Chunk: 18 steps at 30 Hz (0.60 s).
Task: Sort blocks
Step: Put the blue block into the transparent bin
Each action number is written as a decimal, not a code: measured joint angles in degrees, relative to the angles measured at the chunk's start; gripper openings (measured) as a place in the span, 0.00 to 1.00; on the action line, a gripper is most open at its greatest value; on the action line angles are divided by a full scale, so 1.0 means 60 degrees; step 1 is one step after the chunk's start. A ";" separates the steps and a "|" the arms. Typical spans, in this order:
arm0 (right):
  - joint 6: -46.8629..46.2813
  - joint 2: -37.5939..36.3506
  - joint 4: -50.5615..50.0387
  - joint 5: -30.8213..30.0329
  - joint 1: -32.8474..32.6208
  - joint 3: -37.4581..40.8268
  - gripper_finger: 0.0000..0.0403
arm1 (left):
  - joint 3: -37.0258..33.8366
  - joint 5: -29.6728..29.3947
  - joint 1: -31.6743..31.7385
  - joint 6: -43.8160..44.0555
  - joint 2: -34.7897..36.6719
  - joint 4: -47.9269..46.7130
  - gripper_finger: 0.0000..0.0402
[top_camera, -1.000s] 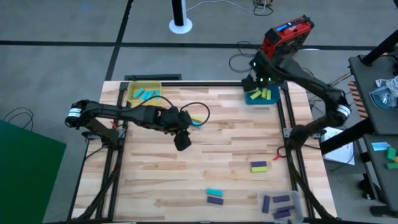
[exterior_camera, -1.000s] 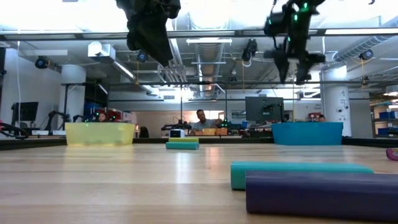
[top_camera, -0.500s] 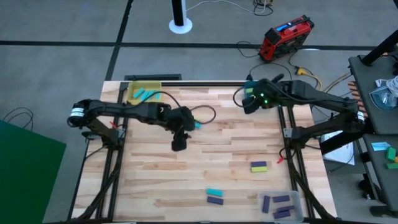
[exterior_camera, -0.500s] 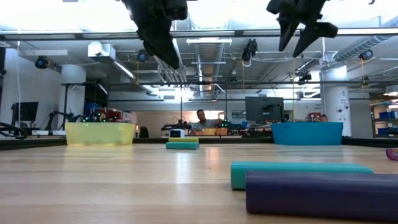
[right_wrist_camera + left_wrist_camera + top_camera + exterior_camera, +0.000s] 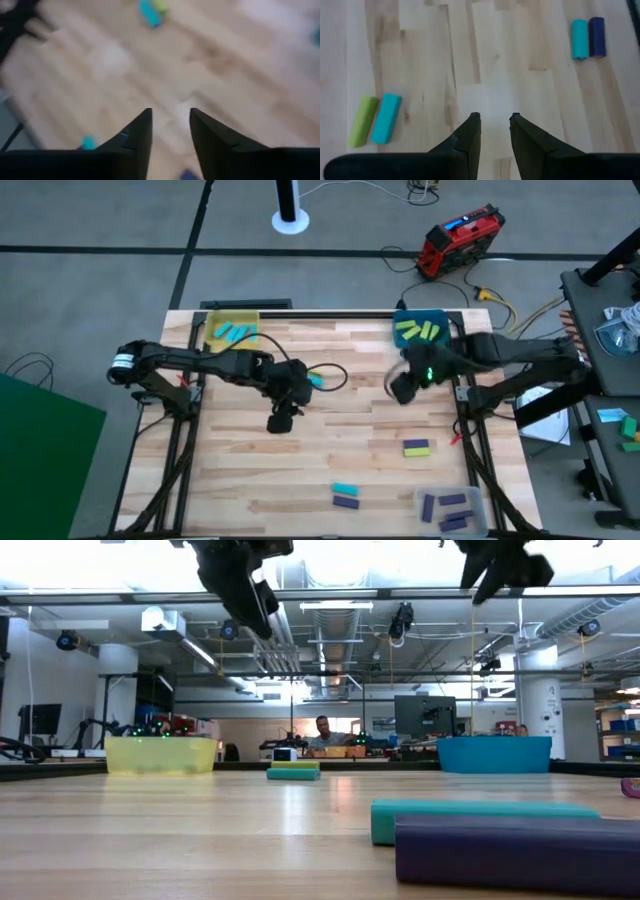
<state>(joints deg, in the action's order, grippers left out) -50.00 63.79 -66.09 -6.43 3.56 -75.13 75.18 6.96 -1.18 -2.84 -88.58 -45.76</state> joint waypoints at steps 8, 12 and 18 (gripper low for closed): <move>-0.1272 0.0088 0.0847 0.0070 -0.3068 -0.0004 0.09 | 0.0000 0.0435 -0.0559 -0.0336 -0.0007 0.0622 0.21; -0.1376 0.0372 0.1076 0.0081 -0.4283 -0.0004 0.03 | 0.0000 0.0437 -0.1021 -0.1164 -0.0104 0.0741 0.21; -0.1979 0.0805 0.1064 0.0075 -0.5303 0.0000 0.03 | 0.0000 0.0437 -0.1844 -0.1425 -0.0290 0.0808 0.21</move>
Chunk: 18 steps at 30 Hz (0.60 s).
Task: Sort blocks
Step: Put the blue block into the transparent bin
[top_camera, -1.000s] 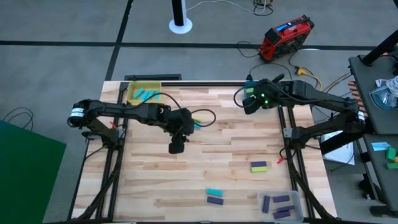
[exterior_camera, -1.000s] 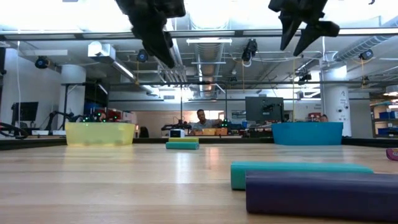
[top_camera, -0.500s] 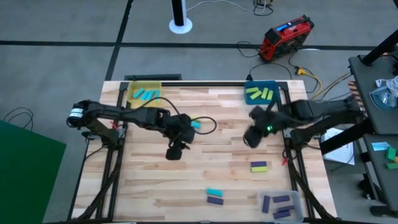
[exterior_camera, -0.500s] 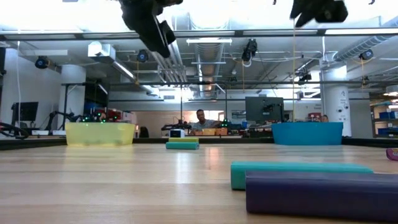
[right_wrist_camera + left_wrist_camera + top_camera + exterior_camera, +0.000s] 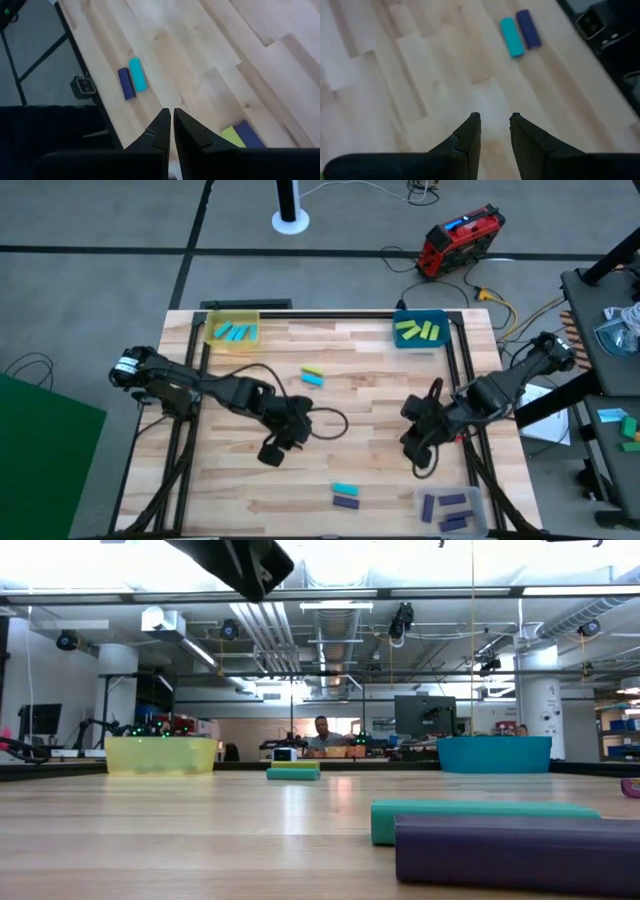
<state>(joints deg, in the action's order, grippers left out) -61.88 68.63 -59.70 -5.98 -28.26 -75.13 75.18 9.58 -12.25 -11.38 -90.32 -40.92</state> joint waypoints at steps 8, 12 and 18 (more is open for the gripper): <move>0.0256 0.0013 -0.0008 -0.0798 -0.0813 0.0112 0.03 | 0.0000 -0.0003 -0.0689 0.1493 -0.0389 0.1617 0.21; 0.0472 0.0010 -0.0054 -0.0860 -0.0922 0.0228 0.03 | 0.0000 0.0057 -0.1207 0.2664 -0.0712 0.2636 0.21; 0.0743 0.0010 -0.0236 -0.1128 -0.0953 0.0400 0.03 | 0.0000 -0.0470 -0.2366 0.3431 -0.1316 0.4375 0.21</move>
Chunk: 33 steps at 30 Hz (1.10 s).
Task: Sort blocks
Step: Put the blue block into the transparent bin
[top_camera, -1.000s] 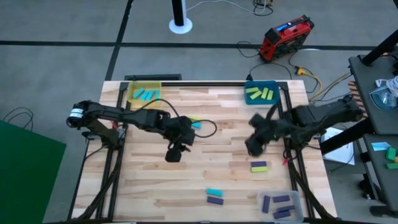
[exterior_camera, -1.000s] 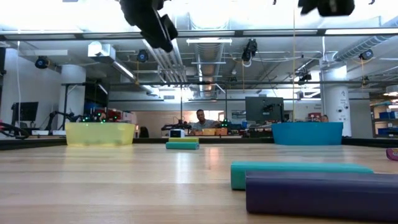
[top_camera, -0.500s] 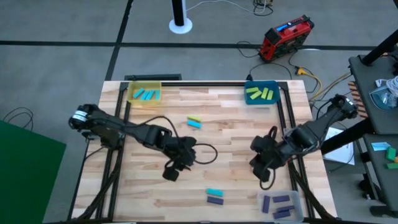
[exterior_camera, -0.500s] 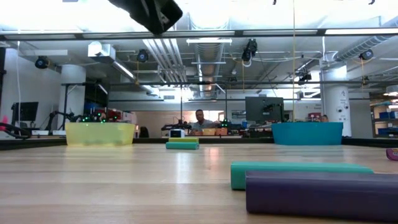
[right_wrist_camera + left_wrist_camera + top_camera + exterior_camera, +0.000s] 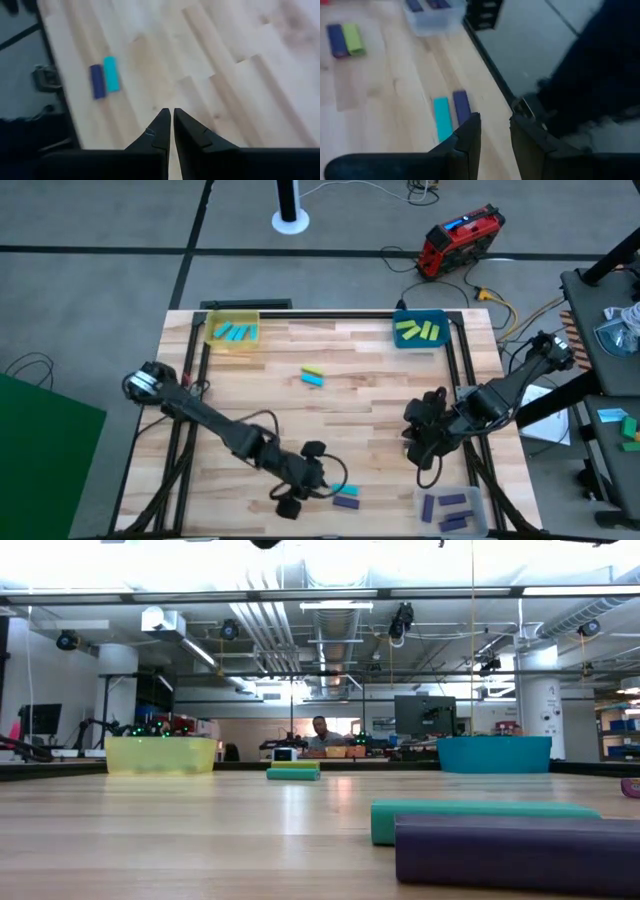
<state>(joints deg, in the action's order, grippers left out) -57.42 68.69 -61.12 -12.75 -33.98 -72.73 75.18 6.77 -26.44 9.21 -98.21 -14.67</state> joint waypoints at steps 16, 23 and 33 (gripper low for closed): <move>-0.0687 -0.0007 -0.0599 -0.0918 0.0018 0.0317 0.03 | 0.1375 -0.1838 -0.0712 0.0413 -0.3445 0.1628 0.42; -0.0679 -0.0011 -0.0620 -0.1462 0.0018 0.0317 0.03 | 0.1189 -0.0921 -0.0655 0.0776 -0.3658 0.1677 0.52; -0.0674 -0.0011 -0.0774 -0.1930 0.0022 0.0317 0.03 | 0.1444 -0.1813 -0.0727 0.0563 -0.4686 0.1829 0.52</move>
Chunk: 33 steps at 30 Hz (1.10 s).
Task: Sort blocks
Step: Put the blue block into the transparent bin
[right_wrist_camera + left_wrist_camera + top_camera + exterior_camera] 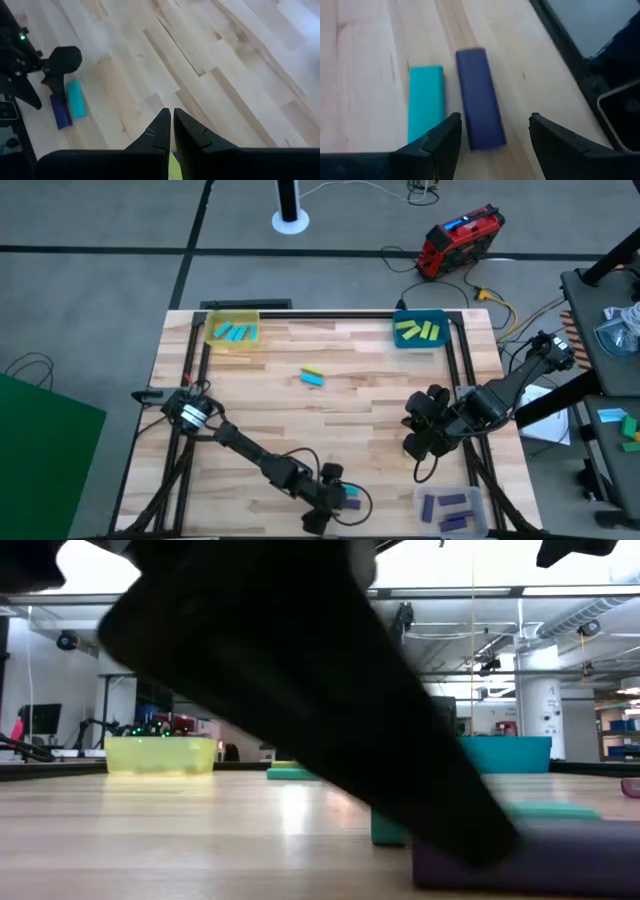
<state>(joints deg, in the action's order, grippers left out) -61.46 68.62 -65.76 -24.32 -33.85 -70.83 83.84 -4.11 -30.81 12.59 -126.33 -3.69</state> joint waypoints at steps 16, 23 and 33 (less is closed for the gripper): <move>-0.0183 0.0004 0.0006 -0.0232 0.0001 0.0021 0.03 | 0.0432 0.0290 0.0033 -0.0009 -0.0548 0.0147 0.40; -0.0175 0.0011 0.0008 -0.0294 0.0004 0.0102 0.03 | 0.0399 0.0333 0.0036 -0.0005 -0.0548 0.0154 0.20; -0.0291 0.0011 0.0011 -0.0138 0.0003 0.0109 0.03 | 0.0447 0.0491 0.0037 -0.0347 -0.0051 -0.1042 0.19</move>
<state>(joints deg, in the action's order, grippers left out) -63.21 68.69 -65.69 -25.15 -33.82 -70.17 86.52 -1.17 -30.59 10.50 -126.64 -9.95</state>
